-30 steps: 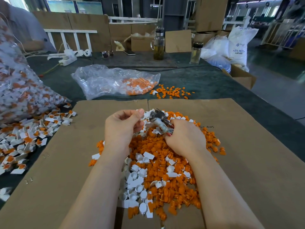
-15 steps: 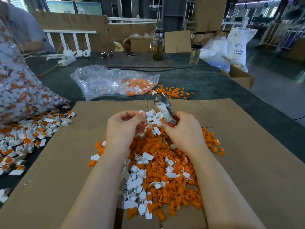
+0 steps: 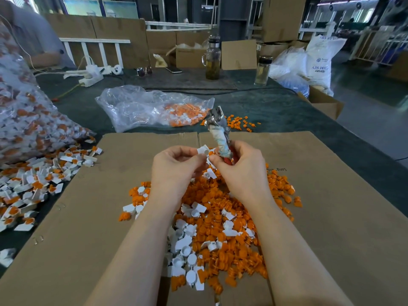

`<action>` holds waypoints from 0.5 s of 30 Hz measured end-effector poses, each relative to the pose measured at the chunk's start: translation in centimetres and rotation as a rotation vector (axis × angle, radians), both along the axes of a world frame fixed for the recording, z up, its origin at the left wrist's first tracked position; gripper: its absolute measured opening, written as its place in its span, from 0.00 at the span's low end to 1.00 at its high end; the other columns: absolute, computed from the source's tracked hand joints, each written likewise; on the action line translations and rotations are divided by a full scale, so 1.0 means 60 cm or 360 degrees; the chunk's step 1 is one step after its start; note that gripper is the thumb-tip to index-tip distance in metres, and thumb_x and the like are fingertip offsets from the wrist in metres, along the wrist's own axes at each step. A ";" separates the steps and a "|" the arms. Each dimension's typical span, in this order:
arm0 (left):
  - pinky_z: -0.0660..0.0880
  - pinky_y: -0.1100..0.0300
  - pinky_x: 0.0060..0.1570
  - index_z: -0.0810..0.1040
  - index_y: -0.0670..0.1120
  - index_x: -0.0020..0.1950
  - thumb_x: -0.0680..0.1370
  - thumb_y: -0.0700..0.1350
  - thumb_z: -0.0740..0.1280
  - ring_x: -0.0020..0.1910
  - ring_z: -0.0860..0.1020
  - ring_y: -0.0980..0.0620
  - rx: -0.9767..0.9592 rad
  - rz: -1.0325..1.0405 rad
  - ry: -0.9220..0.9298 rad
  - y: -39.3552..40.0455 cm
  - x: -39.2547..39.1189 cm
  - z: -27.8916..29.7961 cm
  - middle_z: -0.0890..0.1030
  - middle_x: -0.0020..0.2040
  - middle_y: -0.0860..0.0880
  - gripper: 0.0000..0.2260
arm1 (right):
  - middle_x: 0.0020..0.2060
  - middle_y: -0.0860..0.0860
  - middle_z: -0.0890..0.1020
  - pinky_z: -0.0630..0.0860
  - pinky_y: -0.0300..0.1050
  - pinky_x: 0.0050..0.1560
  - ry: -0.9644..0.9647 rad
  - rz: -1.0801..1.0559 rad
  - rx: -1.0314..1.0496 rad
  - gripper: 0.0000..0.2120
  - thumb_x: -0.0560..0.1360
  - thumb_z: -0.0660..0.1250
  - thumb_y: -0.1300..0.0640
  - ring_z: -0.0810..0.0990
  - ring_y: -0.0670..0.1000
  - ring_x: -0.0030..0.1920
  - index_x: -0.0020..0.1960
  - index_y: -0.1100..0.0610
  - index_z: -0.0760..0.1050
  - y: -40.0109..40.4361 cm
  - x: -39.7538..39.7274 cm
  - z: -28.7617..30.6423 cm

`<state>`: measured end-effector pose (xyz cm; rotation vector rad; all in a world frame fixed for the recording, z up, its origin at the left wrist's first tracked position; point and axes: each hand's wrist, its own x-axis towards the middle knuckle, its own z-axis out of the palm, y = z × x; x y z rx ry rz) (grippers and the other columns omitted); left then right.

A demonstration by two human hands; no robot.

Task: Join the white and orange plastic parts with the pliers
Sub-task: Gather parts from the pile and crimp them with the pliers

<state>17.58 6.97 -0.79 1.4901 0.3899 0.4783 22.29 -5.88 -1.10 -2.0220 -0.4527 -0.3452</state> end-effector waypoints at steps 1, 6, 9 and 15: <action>0.83 0.60 0.39 0.82 0.43 0.41 0.72 0.37 0.76 0.38 0.86 0.47 0.0022 0.0005 0.0002 0.000 0.000 -0.001 0.85 0.34 0.46 0.04 | 0.37 0.36 0.78 0.70 0.29 0.38 -0.0011 -0.0005 -0.0007 0.10 0.72 0.74 0.50 0.78 0.36 0.40 0.52 0.51 0.79 0.000 0.000 0.000; 0.83 0.55 0.43 0.84 0.45 0.42 0.72 0.40 0.77 0.38 0.86 0.47 0.0162 0.0025 -0.0020 -0.001 0.001 -0.003 0.85 0.35 0.47 0.04 | 0.40 0.38 0.79 0.71 0.28 0.39 -0.0053 -0.0002 -0.0008 0.12 0.73 0.73 0.51 0.79 0.36 0.42 0.55 0.52 0.80 0.000 0.000 0.000; 0.83 0.55 0.43 0.85 0.46 0.42 0.71 0.41 0.78 0.38 0.85 0.49 0.0216 0.0039 -0.0030 -0.002 0.001 -0.003 0.85 0.35 0.48 0.04 | 0.38 0.36 0.78 0.73 0.27 0.39 -0.0067 0.0031 -0.0003 0.11 0.74 0.73 0.53 0.79 0.37 0.43 0.55 0.52 0.80 -0.001 -0.001 0.000; 0.83 0.54 0.44 0.86 0.49 0.41 0.71 0.44 0.78 0.37 0.85 0.52 0.0277 0.0049 -0.0071 -0.003 -0.002 0.001 0.85 0.34 0.50 0.03 | 0.38 0.36 0.78 0.74 0.27 0.38 -0.0083 -0.0009 0.0059 0.11 0.73 0.73 0.53 0.80 0.36 0.42 0.55 0.52 0.81 0.000 -0.001 -0.001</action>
